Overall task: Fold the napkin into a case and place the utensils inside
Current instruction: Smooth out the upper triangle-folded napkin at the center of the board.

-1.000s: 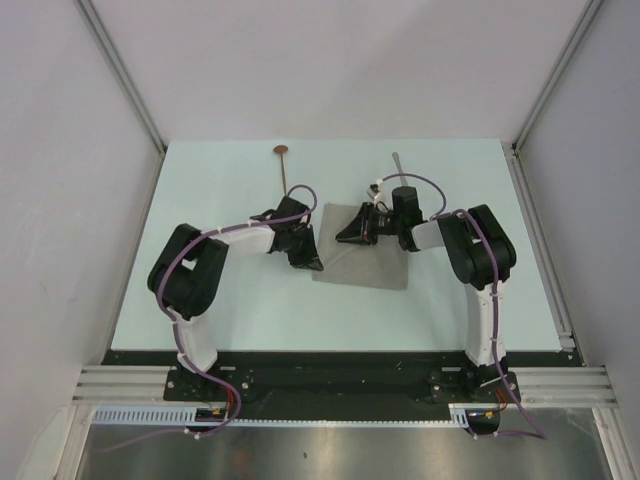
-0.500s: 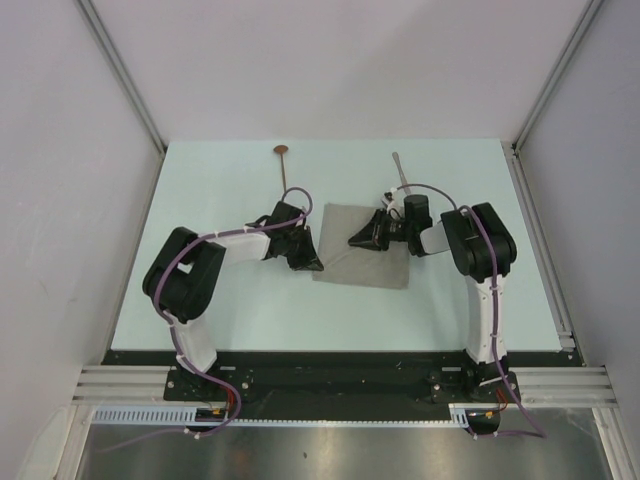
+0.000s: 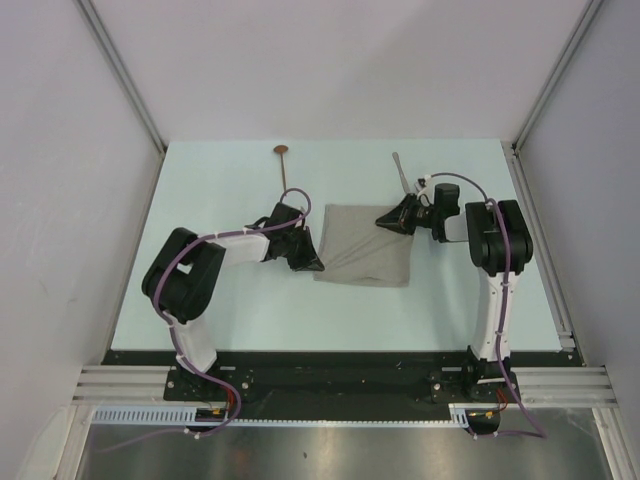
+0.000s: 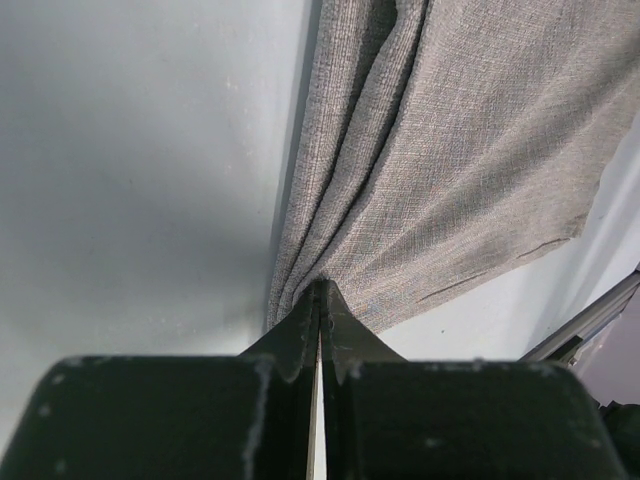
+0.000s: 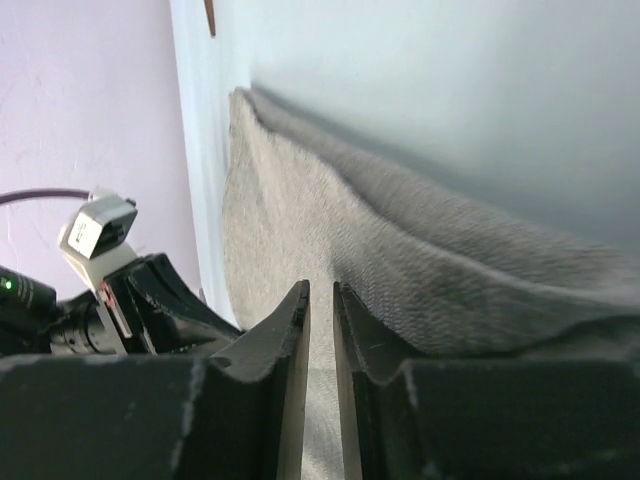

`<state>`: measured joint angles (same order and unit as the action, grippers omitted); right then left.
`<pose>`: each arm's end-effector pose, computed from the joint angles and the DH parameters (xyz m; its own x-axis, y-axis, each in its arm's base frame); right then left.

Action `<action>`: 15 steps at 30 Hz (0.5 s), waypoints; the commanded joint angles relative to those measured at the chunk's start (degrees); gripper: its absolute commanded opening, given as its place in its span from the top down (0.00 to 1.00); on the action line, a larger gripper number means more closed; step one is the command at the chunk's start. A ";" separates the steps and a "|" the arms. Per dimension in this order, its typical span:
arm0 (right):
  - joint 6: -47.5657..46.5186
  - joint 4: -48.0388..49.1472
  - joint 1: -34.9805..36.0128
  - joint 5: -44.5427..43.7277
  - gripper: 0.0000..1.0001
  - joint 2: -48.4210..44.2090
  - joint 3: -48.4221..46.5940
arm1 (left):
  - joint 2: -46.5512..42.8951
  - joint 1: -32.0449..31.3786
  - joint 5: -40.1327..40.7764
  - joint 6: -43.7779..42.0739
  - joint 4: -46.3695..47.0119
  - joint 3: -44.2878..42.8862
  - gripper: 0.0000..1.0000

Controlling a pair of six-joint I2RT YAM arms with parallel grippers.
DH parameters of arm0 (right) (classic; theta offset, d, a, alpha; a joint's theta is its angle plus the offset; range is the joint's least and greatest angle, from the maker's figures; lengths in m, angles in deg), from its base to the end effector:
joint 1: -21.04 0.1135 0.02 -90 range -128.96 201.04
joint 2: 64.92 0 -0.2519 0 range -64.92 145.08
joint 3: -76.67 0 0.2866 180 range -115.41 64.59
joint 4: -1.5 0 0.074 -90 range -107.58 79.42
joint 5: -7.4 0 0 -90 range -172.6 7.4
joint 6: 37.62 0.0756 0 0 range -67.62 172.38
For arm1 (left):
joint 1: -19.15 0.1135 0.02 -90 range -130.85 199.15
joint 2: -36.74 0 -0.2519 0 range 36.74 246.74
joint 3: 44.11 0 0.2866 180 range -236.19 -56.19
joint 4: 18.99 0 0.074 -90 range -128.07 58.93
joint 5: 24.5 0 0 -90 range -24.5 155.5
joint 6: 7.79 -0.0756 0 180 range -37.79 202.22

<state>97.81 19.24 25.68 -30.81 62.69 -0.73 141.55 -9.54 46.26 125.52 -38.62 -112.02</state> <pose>0.4527 0.0963 0.0280 -0.8819 0.3705 -0.2916 -0.1176 0.4260 0.8971 0.3335 -0.2109 0.0637 -0.9527 -0.2169 -0.2127 -0.0561 0.8139 -0.5783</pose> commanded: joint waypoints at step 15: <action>-8.07 -15.32 -3.50 -4.94 0.74 -11.07 -2.45 | -6.29 -1.90 0.96 -4.02 -9.93 -6.63 0.81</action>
<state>92.87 7.20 24.24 -34.62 54.08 -2.46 139.65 -10.78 46.81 123.99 -43.80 -113.14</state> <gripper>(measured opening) 0.259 0.106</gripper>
